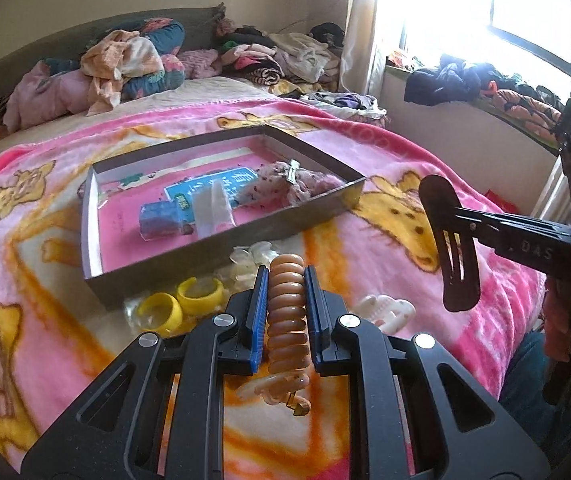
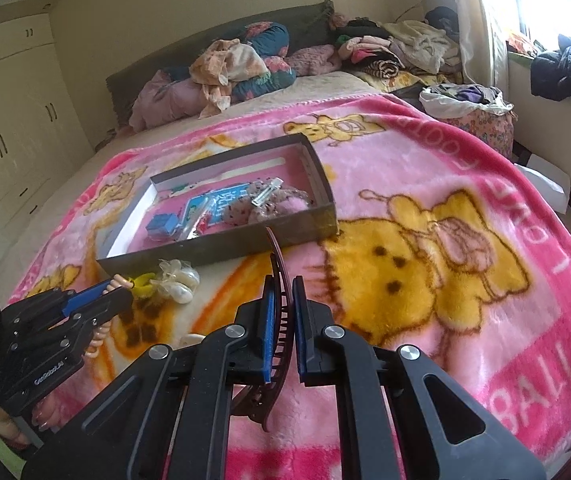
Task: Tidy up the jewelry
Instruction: 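Carry the spiral tie and maroon claw clip over the tray with both tools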
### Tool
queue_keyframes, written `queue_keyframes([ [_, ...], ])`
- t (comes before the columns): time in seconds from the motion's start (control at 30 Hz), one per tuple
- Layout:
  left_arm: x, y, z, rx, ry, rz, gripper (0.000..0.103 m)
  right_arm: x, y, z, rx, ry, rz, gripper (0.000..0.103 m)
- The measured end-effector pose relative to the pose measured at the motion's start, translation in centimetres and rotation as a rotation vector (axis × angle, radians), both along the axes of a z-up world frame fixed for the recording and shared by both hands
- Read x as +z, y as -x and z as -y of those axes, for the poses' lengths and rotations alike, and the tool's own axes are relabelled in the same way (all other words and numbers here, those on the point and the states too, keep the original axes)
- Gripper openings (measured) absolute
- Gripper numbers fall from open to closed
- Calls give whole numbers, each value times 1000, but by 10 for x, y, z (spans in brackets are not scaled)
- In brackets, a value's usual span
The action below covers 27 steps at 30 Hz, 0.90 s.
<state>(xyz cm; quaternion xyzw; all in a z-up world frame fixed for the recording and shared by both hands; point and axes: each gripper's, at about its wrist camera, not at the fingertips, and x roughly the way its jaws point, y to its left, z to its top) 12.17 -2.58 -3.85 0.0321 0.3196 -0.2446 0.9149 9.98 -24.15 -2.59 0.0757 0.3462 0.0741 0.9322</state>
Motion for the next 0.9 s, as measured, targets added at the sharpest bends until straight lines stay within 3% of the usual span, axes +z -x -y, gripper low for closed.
queue_keyframes([
  [0.9,23,-54,-39,137,50,33,11,24,-56,-42,113,-3,38,9],
])
